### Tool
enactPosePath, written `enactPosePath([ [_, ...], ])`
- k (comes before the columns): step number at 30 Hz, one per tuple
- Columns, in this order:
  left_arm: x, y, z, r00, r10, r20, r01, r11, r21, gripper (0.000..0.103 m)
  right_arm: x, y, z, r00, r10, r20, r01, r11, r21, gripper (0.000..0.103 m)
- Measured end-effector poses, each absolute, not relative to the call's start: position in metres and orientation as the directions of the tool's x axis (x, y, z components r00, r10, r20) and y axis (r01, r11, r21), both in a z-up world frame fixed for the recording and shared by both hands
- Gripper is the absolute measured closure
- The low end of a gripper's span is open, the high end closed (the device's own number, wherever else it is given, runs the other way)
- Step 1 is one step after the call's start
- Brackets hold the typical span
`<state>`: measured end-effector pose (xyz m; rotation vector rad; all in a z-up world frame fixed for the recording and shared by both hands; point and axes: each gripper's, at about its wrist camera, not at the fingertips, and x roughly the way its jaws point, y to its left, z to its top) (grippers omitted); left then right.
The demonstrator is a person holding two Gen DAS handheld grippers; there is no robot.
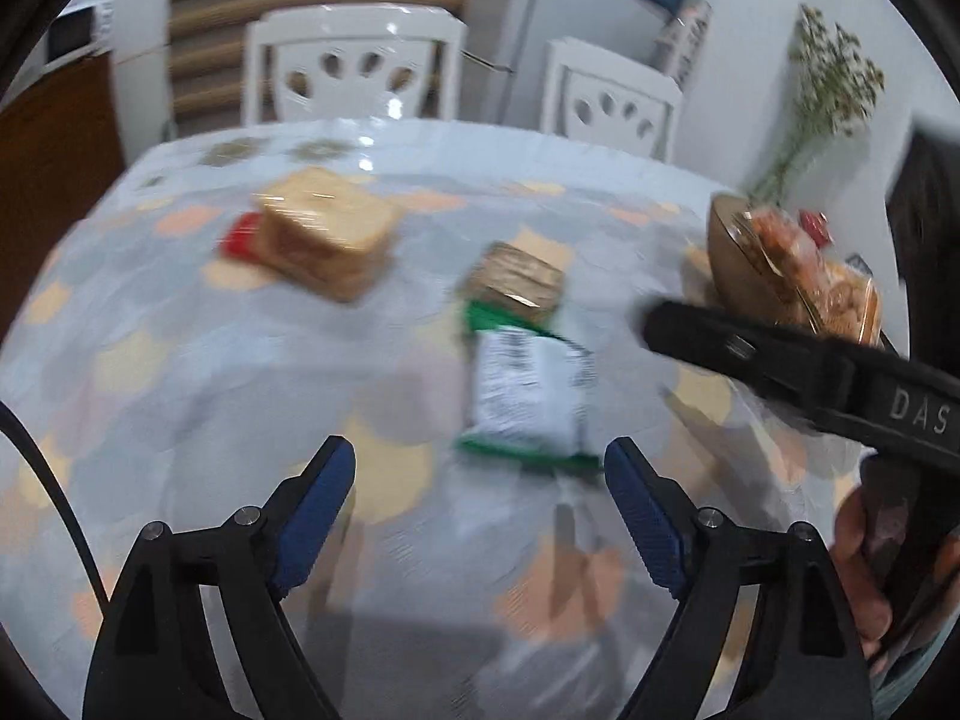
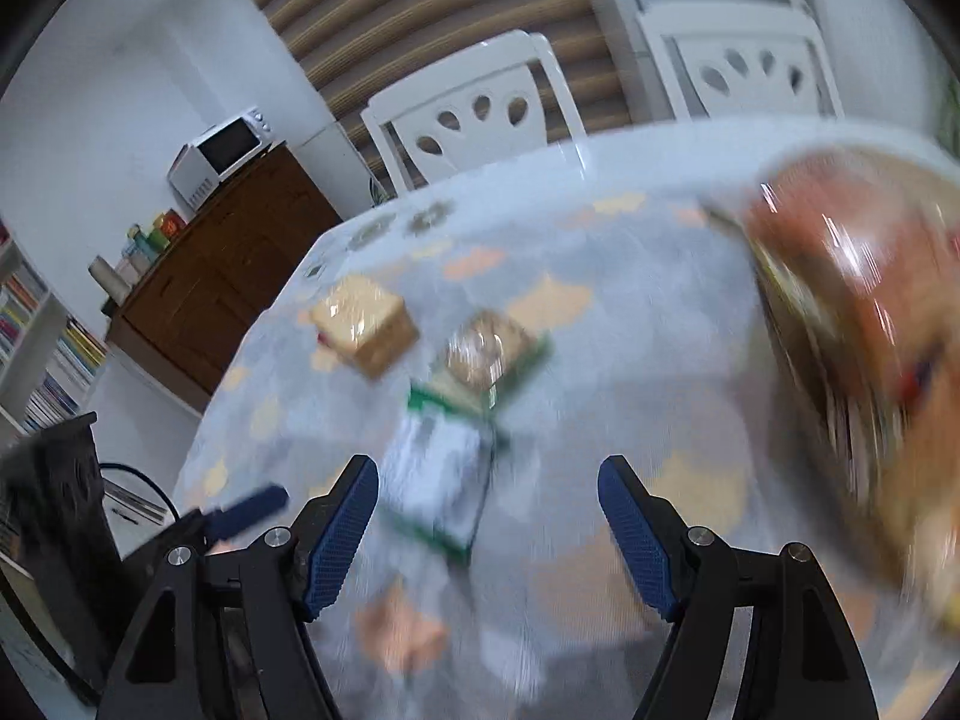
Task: Organize snacks
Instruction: 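Grasp the green-white packet with left tool while right tool grasps the brown biscuit packet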
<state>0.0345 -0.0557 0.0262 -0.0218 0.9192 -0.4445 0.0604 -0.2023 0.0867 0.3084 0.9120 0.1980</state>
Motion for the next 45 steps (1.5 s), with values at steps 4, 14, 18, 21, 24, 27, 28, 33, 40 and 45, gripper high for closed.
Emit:
enactPosePath([
  [4,0.048,-0.078,0.014,0.484,-0.389,-0.784,0.374,0.902,-0.216,0.021,0.074,-0.197,0.084,0.608,0.273,-0.746,-0.056,0.951,0.303,0.029],
  [14,0.035,-0.024,0.021,0.579,-0.301,-0.758,0.25,0.95,-0.187,0.054,0.098,-0.189,0.067,0.597,0.241,-0.766,-0.081,0.967,0.241,0.028],
  [18,0.032,0.014,0.014,0.589,-0.323,-0.741,0.173,0.946,-0.275,0.054,0.116,-0.169,0.047,0.567,0.181,-0.804,-0.145,0.982,0.118,0.023],
  [21,0.038,0.024,0.011,0.589,-0.362,-0.723,0.148,0.927,-0.343,0.054,0.133,-0.16,0.036,0.52,0.17,-0.837,-0.175,0.98,0.091,0.023],
  [24,0.039,0.021,0.01,0.58,-0.386,-0.717,0.169,0.918,-0.358,0.054,0.148,-0.156,0.032,0.525,0.133,-0.841,-0.181,0.983,0.042,0.021],
  [27,0.038,0.015,0.01,0.582,-0.38,-0.719,0.183,0.922,-0.34,0.054,0.153,-0.155,0.031,0.52,0.129,-0.844,-0.172,0.984,0.044,0.021],
  [28,0.037,0.014,0.01,0.582,-0.379,-0.719,0.185,0.923,-0.337,0.054,0.152,-0.154,0.031,0.52,0.133,-0.844,-0.18,0.983,0.044,0.021],
  [33,0.039,0.012,0.009,0.58,-0.371,-0.726,0.182,0.927,-0.328,0.054,0.137,-0.141,0.035,0.54,0.141,-0.829,-0.241,0.97,0.008,0.047],
  [40,0.037,0.015,0.009,0.586,-0.353,-0.73,0.166,0.933,-0.318,0.054,0.07,-0.143,0.041,0.55,0.111,-0.828,-0.224,0.975,-0.018,0.055],
  [45,0.038,0.015,0.008,0.582,-0.353,-0.732,0.17,0.934,-0.315,0.054,-0.018,-0.162,0.045,0.555,0.061,-0.83,-0.2,0.978,-0.062,0.055],
])
